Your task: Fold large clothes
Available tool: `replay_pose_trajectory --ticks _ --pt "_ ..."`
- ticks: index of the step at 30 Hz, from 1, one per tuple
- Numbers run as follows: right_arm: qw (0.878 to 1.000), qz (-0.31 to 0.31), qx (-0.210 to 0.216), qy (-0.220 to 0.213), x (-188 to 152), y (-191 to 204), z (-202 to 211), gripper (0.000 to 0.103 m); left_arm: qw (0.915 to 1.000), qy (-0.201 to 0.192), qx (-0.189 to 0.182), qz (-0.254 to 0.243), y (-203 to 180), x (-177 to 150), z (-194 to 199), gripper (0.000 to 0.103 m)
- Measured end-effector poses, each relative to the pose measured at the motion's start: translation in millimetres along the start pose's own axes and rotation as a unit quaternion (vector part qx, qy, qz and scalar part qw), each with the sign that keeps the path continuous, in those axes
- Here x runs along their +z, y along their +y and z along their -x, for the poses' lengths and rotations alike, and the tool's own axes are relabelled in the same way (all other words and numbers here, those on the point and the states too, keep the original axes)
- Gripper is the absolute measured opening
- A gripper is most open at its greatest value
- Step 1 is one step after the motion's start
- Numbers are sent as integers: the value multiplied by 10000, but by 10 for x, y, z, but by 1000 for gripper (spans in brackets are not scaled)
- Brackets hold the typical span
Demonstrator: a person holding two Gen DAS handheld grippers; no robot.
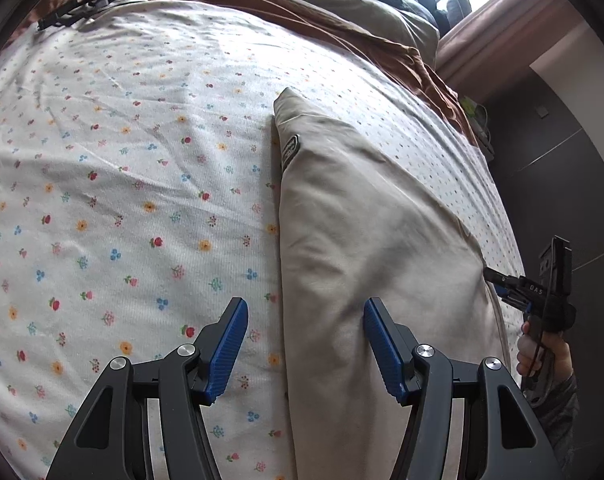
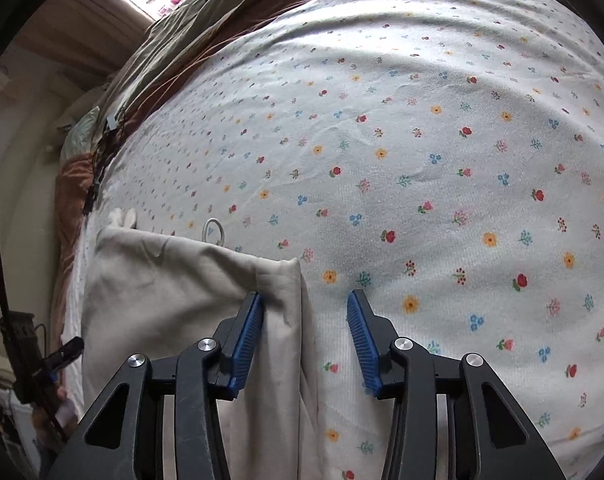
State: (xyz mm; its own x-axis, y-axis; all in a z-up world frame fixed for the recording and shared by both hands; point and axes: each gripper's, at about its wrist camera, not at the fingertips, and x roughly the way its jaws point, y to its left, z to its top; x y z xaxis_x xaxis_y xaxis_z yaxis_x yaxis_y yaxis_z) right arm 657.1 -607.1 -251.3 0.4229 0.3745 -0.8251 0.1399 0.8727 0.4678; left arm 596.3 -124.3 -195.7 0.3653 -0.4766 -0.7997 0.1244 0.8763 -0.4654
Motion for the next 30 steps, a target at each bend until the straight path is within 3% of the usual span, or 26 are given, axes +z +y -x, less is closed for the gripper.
replay_pose_trajectory --ticks 4,7,9,11,20,28,30 --pt "9998 -73 163 66 -36 -3 109 43 10000 -17 -16 -46 -18 -13 28 62" --pt "9977 -167 649 117 -120 -63 255 48 10000 -19 -73 -54 -44 -29 48 62" --pt "9966 -114 785 205 -219 -98 331 61 9999 -11 -99 -63 -64 -48 52 62" --pt "9957 -102 828 394 -323 -143 338 66 9999 8 -114 -84 -91 -62 41 62" --pt "9762 -512 1940 828 -503 -236 137 66 9999 12 -144 -80 -132 -29 -32 62" --pt "9710 -692 2123 852 -354 -149 -105 65 9999 21 -143 31 -115 191 -219 62" --pt "9703 -739 2137 857 -306 -134 -153 61 10000 55 -75 -20 -140 262 -287 62"
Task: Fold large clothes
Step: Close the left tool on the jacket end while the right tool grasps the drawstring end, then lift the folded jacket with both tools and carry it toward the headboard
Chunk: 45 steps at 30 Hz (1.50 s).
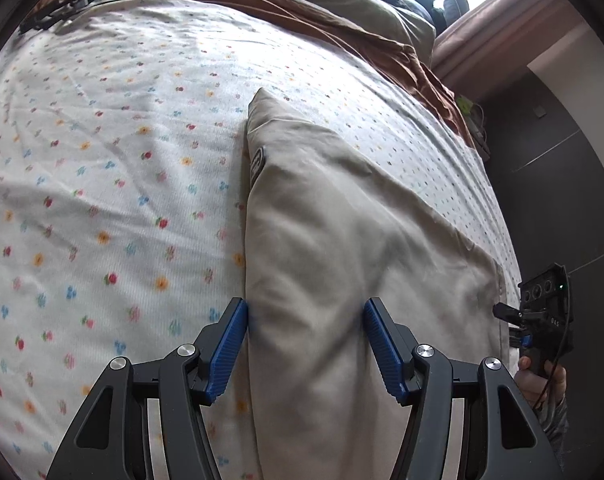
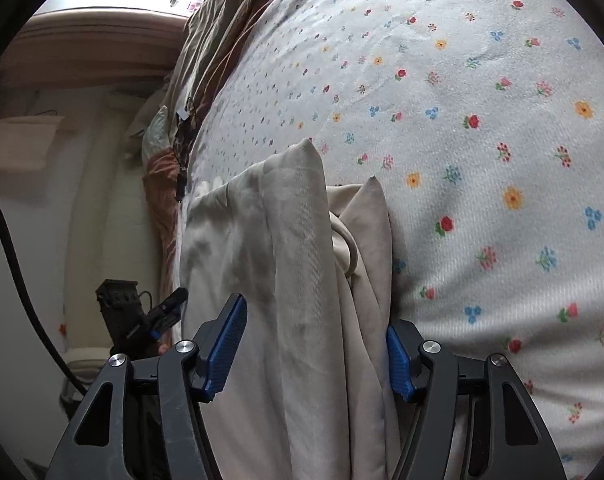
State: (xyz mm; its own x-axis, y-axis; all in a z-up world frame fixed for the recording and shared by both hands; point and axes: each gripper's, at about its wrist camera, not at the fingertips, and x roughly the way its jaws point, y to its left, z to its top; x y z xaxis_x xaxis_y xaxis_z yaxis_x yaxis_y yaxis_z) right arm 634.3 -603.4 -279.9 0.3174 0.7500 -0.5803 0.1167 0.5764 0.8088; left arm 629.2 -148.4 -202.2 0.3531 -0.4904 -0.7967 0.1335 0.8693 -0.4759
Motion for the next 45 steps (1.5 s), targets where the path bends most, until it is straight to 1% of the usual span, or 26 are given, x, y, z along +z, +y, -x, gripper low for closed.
replay_pose_trajectory --ticks 4,6,8,9,12,15,19,24,26,28,31,34,36,40,42,45 --pt "9999 -112 11 -4 109 -20 -70 50 9999 73 110 5 -3 100 -115 62" --pt "9999 -111 -53 -3 120 -14 -88 43 9996 117 225 -117 -41 153 -138 59" --pt "9998 17 -206 -34 104 31 -84 37 9991 182 301 -226 -86 179 -156 53" --pt "9996 74 -263 -62 92 64 -82 32 9989 206 333 -269 -110 180 -158 48" --pt "9991 221 -303 -203 54 212 -31 20 9979 176 507 -369 -198 168 -124 37" --pt "9976 463 -385 -346 -15 440 41 17 9979 102 542 -352 -243 153 -44 28" --pt "9945 785 -437 -545 -140 789 183 16 9982 -79 490 -338 -326 145 179 23" --pt "9902 1113 -387 -750 -411 1288 401 15 9964 -475 457 -540 -548 86 605 21" --pt "9884 1237 -342 -809 -513 1466 486 15 9948 -648 452 -646 -630 32 819 20" --pt "9867 1345 -295 -862 -611 1650 557 15 9940 -817 369 -632 -672 -10 1064 19" --pt "9832 1537 -255 -951 -783 1934 651 15 9929 -1040 214 -541 -685 -67 1406 19" --pt "9799 1691 -204 -1039 -1006 2181 762 15 9896 -1341 49 -521 -700 -184 1827 18" --pt "9770 1830 -143 -1081 -1146 2380 795 15 9868 -1529 22 -526 -715 -258 2080 18" --pt "9697 2168 -160 -1115 -1383 2837 805 15 9820 -1833 12 -446 -663 -355 2581 17" --pt "9667 2294 -145 -1121 -1506 3049 819 15 9795 -1983 -24 -342 -583 -395 2834 17" --pt "9609 2536 -62 -1110 -1679 3410 782 15 9751 -2205 23 -247 -471 -436 3175 16"
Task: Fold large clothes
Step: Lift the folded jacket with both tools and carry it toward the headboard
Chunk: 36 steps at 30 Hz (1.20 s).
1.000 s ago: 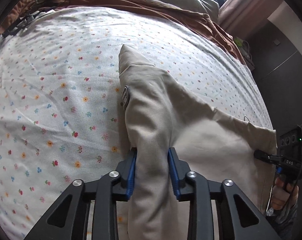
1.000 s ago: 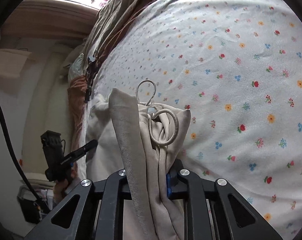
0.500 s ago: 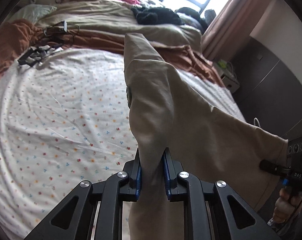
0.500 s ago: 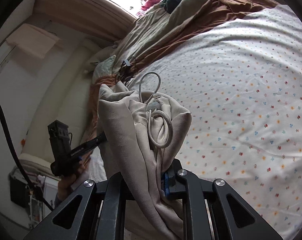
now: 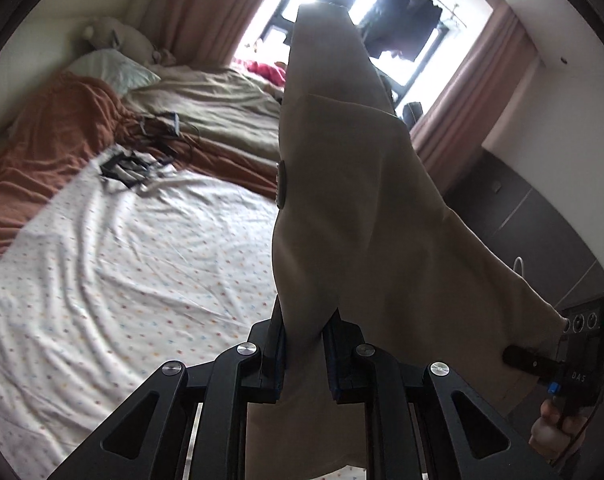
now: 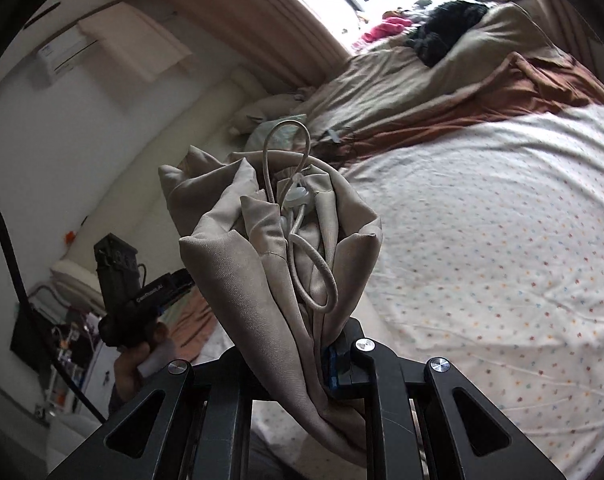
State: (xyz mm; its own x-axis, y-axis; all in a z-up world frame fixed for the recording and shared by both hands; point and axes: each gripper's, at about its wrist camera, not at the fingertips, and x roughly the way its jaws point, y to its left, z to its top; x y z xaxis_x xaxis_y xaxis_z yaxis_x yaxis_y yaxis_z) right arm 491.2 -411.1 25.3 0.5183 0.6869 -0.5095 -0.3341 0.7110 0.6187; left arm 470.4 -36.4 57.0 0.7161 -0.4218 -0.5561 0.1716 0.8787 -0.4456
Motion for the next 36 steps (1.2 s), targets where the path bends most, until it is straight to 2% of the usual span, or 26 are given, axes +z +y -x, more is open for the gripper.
replay_pose_trajectory --ticks 8,19,22,30,36 --pt "9982 481 350 95 13 912 -308 15 9979 -558 313 114 386 240 931 16" --pt "9908 975 864 375 -243 2011 -958 15 9913 -1035 750 305 1090 370 1810 15" --pt "9878 1105 984 491 -324 2294 -1180 15 9876 -1086 1102 254 1304 403 1985 15" --pt "9758 1415 1464 793 -560 3063 -1966 15 9778 -1403 1479 473 2045 522 2612 14" --pt "9624 1564 1924 1107 -805 3619 -2617 15 9666 -1555 1987 442 2586 582 3000 14"
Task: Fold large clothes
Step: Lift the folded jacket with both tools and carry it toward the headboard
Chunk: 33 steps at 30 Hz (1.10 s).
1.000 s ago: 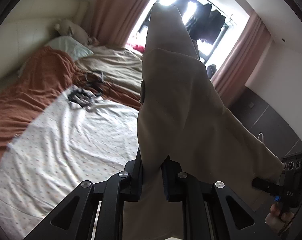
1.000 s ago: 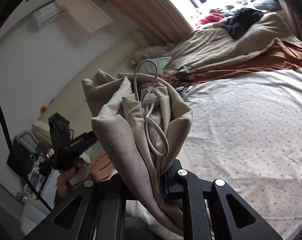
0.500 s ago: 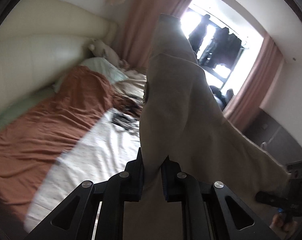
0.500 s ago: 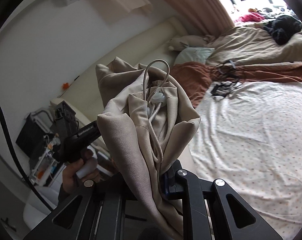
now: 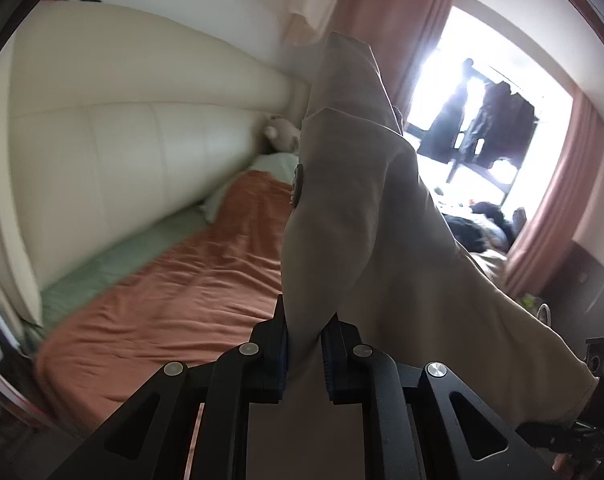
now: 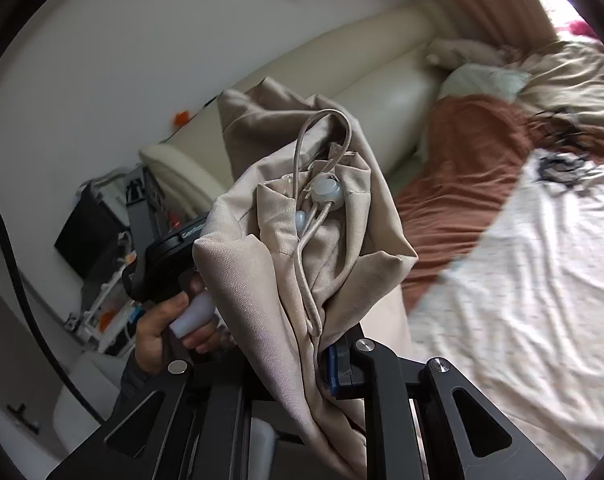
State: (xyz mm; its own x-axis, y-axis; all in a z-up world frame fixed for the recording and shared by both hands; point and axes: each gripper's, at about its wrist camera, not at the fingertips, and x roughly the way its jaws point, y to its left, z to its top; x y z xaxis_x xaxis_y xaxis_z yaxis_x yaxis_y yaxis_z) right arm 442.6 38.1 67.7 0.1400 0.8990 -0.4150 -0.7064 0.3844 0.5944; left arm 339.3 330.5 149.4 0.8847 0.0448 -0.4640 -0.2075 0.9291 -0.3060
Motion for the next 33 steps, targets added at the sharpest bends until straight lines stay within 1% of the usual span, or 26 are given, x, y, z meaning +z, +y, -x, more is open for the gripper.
replay_pose_trajectory --ticks 7,12,15,18,21,23,25,26,28,30,33 --pt "9982 59 515 311 8 307 -909 15 9987 -131 474 157 786 109 73 14" --pt "9945 -6 863 590 -62 486 -1550 15 9964 -128 801 261 1337 147 92 14" --pt "9911 46 1017 854 -140 603 -1868 15 9946 -103 973 339 1621 152 130 14" --pt "9869 0 1206 1072 -192 642 -2162 15 9924 -55 1183 331 1773 177 119 14" --pt "9831 -158 1380 1195 -247 531 -2335 15 9898 14 1398 273 1853 198 17 14" --pt "9811 -305 1436 1259 -269 439 -2495 15 9881 92 1524 193 1909 196 -136 14" --pt "9786 -550 1452 1350 -308 190 -2628 15 9867 172 1608 188 1975 158 -316 14" --pt "9781 -645 1412 1383 -327 57 -2698 15 9843 162 1742 212 2003 126 -452 14" --pt "9776 -776 1291 1467 -343 -186 -2847 15 9822 144 1835 387 2115 79 -658 14" --pt "9779 -927 1154 1477 -335 -518 -2926 15 9827 240 1767 500 2179 13 -938 14" --pt "9800 -1028 916 1436 -298 -900 -2948 14 9809 414 1824 536 2221 -24 -1309 14"
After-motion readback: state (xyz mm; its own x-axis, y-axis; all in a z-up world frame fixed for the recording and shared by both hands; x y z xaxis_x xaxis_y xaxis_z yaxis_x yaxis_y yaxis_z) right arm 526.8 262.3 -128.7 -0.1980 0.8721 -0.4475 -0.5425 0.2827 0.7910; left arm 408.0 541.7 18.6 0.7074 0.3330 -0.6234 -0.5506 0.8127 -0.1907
